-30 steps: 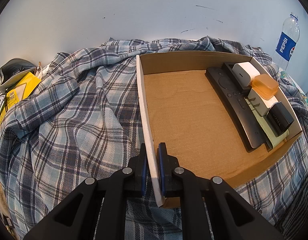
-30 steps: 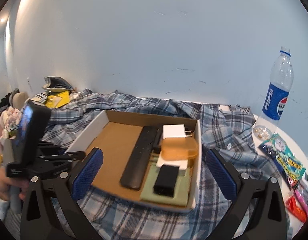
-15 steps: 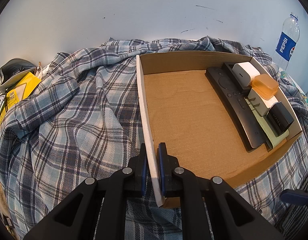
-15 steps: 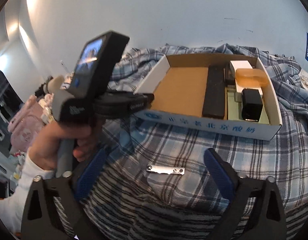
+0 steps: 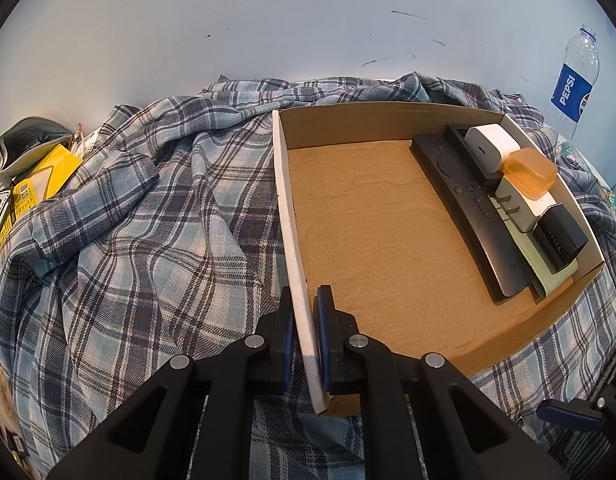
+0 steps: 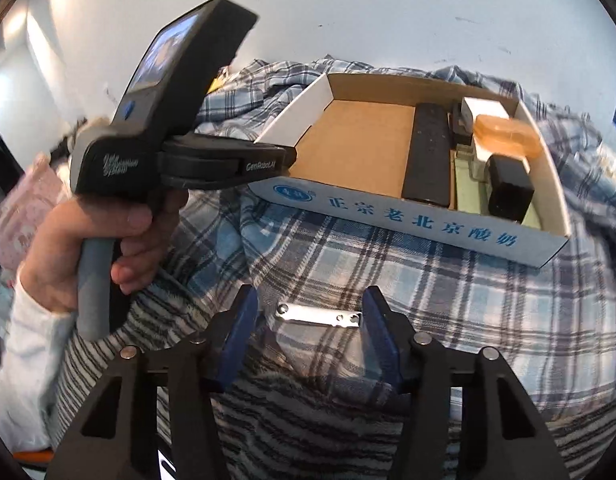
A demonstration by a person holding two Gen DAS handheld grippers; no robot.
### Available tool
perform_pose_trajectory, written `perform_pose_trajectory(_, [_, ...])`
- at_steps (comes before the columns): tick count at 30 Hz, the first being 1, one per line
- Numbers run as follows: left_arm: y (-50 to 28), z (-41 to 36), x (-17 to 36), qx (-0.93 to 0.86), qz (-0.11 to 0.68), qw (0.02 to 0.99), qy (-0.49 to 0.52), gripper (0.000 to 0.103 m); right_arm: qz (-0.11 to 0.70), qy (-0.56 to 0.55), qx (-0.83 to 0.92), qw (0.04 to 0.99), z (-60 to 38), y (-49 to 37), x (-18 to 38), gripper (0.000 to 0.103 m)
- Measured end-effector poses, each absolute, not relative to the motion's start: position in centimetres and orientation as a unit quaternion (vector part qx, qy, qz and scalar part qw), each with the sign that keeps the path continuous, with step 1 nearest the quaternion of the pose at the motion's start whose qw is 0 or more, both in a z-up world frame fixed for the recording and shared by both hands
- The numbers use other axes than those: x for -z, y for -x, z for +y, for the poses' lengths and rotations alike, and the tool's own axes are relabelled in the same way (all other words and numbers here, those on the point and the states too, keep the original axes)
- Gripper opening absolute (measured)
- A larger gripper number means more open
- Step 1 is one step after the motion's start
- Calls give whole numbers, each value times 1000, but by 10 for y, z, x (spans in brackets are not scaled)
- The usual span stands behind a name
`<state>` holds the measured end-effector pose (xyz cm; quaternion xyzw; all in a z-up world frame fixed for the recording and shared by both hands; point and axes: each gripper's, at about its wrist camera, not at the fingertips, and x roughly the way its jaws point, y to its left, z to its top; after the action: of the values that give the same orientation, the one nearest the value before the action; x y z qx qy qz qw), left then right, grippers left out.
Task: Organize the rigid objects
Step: 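Grasp the metal clip with the right gripper and lift it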
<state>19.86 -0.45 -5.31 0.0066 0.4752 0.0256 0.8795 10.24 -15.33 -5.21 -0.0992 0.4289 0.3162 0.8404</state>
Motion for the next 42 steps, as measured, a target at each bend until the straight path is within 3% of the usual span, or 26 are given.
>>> perform_pose_trajectory(19, [-199,-4,53,-25,475,879,-6,10,432,140,-292,842,-142,-101,65,50])
perform_pose_trajectory(35, [-199,-5,53,-26,475,879,-7,10,371,107,-285,877,-159,-87,42,50])
perform_pose_trajectory(42, [-199,-5,53,-25,475,879,-6,10,364,40,-308,878,-178,-94,33,50])
